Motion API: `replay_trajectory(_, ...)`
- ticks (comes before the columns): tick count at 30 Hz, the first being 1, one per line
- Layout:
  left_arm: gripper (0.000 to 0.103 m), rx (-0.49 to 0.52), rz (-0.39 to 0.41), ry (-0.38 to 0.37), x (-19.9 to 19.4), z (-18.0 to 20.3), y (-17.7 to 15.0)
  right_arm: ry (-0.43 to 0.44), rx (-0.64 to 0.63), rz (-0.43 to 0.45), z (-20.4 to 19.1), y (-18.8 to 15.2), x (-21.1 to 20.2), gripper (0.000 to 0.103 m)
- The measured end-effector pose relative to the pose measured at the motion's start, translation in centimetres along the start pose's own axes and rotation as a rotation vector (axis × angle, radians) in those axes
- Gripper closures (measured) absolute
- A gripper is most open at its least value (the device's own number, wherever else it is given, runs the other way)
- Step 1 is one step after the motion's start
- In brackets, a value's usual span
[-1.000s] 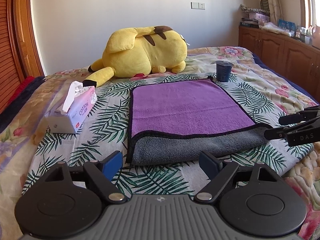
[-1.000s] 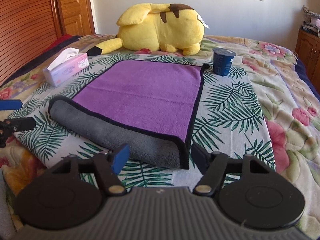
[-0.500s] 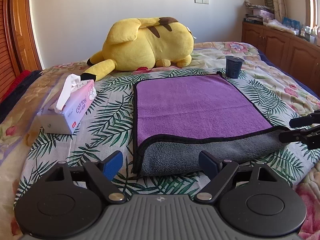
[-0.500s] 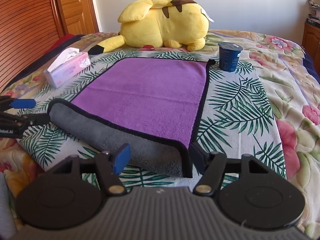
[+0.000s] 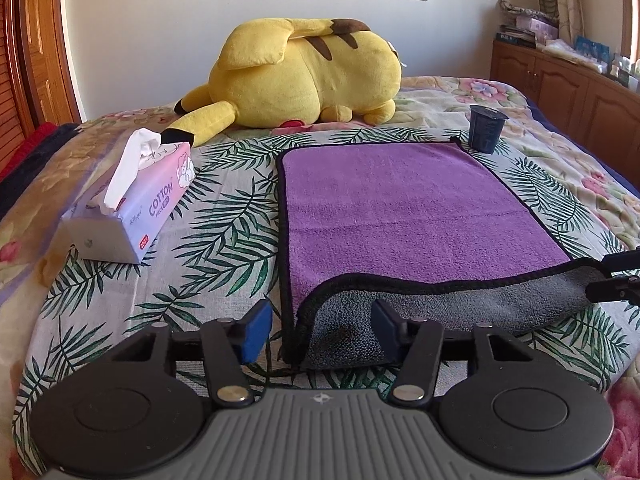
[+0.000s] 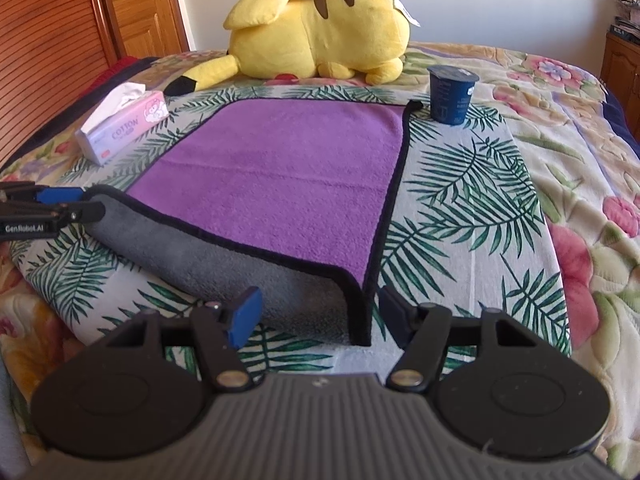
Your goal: Fold towel
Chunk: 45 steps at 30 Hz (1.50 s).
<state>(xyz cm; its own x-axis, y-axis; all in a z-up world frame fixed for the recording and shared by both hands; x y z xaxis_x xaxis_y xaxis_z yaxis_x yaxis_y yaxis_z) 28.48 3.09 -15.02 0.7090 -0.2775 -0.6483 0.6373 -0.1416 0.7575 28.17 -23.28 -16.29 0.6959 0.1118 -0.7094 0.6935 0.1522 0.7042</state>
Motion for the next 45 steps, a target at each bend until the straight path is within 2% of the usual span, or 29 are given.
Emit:
replay_trajectory(7,0.073,-0.019,-0.005,-0.013,0.0,-0.1,-0.1,0.006,0.005,-0.020,0.2,-0.3,0.4,0.041)
replay_trajectory(9,0.082,-0.019,-0.016,-0.024,0.2,0.1,-0.3,0.015,0.012,-0.025,0.2,-0.3,0.5,0.043)
replay_trajectory(14,0.094,-0.017,-0.019,-0.019,0.3,0.1,-0.6,0.032,0.013,-0.028,-0.1,-0.3,0.4,0.050)
replay_trajectory(19,0.096,-0.021,-0.020,-0.022,0.3,0.1,-0.7,0.038,0.016,-0.022,-0.1,-0.1,0.1,0.056)
replay_trajectory(24,0.101,-0.014,-0.028,-0.020,0.4,0.3,-0.9,0.042,0.017,-0.010,-0.1,0.1,-0.1,0.056)
replay_trajectory(31,0.103,-0.014,-0.031,-0.015,0.5,0.2,-0.9,0.055,0.002,0.004,-0.4,0.4,-0.5,0.072)
replay_trajectory(37,0.103,-0.007,-0.034,-0.009,0.5,0.1,-1.0,0.042,-0.014,-0.003,-0.4,0.3,-0.3,0.078)
replay_trajectory(42,0.103,-0.008,-0.018,-0.006,0.4,0.2,-0.8,0.026,-0.002,-0.013,0.2,0.0,0.1,0.078)
replay_trajectory(45,0.103,-0.004,-0.016,-0.011,0.3,0.3,-0.8,0.028,-0.005,-0.006,0.2,0.0,0.0,0.083)
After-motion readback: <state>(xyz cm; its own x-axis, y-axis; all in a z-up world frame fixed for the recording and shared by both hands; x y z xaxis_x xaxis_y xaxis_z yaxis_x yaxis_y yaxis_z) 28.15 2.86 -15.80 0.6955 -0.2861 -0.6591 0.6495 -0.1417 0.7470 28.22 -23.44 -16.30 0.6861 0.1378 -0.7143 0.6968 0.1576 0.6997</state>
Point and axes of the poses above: each gripper's, at about its wrist camera, not at the fingertips, and x roughly the way its jaws point, z to its right, y to its top, the point moved 9 cm from there along x, roughly the way its jaws point, and after that the axes turned 10 degrees about -y, right-handed, at the moved point
